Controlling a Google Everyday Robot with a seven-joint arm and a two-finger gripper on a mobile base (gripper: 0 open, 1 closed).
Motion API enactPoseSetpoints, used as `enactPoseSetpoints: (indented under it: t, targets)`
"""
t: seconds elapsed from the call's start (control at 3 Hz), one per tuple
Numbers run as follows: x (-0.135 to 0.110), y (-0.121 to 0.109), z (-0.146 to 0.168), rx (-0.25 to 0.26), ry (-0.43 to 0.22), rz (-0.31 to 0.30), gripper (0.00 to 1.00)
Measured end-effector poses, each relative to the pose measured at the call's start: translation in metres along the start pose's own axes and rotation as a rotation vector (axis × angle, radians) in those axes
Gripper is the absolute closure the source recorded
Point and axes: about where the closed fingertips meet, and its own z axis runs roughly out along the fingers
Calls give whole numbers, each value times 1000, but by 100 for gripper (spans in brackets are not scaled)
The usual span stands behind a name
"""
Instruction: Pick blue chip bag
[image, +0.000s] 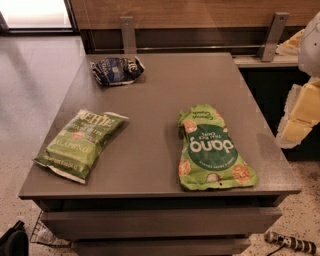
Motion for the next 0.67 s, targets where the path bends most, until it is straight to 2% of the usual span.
enactPoseSetpoints:
  t: [0.33, 0.67]
  targets:
    - [0, 0, 0, 0, 0, 0, 0]
    - [-18, -34, 4, 54, -62, -15, 0]
